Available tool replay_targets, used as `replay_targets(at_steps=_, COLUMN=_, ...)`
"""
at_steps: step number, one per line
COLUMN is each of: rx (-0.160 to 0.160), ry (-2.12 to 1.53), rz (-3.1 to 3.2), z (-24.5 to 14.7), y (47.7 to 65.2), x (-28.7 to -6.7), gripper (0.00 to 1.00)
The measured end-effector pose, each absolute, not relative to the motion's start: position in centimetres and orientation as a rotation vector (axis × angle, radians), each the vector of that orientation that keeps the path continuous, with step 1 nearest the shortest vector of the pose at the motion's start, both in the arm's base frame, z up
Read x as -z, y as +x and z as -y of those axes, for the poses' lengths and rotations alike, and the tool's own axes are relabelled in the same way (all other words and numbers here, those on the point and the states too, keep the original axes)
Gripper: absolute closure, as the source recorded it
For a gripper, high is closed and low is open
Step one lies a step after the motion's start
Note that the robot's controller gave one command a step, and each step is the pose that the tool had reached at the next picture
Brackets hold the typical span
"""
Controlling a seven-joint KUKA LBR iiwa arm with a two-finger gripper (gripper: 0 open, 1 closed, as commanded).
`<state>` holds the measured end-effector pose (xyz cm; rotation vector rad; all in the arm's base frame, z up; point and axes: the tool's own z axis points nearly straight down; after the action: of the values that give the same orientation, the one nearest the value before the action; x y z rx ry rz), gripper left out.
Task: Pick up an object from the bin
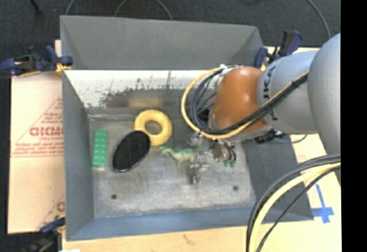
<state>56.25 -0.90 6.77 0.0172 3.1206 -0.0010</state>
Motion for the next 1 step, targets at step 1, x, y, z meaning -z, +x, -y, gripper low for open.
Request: replay_targets(at_steps=1, rx=0.002, ry=0.011, rz=-3.122, z=0.9, y=56.11, x=-6.95, gripper=1.0)
